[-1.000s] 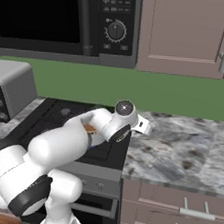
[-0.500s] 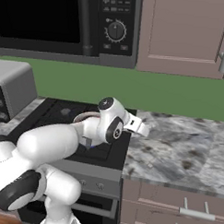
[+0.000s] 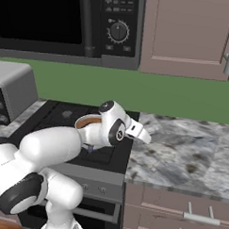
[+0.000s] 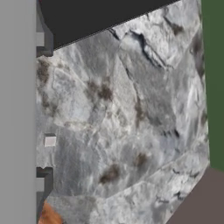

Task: Pick up the sugar cube(s) and place them in the saucepan with hot chocolate.

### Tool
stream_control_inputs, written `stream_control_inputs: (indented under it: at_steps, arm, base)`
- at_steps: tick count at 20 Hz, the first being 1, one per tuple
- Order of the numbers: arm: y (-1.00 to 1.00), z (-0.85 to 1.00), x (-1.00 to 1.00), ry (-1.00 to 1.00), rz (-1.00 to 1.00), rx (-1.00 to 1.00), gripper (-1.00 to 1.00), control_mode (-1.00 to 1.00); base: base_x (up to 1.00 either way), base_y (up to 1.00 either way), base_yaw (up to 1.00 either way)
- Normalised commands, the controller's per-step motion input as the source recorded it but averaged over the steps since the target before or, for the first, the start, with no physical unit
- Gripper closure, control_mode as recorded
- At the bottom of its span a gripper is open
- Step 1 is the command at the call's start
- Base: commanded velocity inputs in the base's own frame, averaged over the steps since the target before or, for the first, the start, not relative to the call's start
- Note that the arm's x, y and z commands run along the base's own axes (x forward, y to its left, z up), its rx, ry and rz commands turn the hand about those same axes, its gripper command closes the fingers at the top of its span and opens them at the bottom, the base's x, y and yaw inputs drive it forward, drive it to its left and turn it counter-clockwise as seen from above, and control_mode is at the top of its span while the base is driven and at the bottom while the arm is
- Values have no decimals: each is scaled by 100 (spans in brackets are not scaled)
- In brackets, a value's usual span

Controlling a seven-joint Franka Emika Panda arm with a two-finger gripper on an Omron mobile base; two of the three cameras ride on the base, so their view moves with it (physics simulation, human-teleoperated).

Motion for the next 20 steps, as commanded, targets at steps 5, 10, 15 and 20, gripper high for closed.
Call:
stream_control_inputs:
  at_steps: [5,10,15,20]
  arm:
    - [-29,-5,-27,18,-1,11,-100,-100]
    - [-25,-1,-23,19,-7,9,-100,-100]
    - [-17,-2,0,19,-3,5,-100,-100]
    - [-20,-25,0,9,0,14,-100,-100]
  base:
    - [0,0,0]
    - [0,0,0]
    - [0,0,0]
    - [0,0,0]
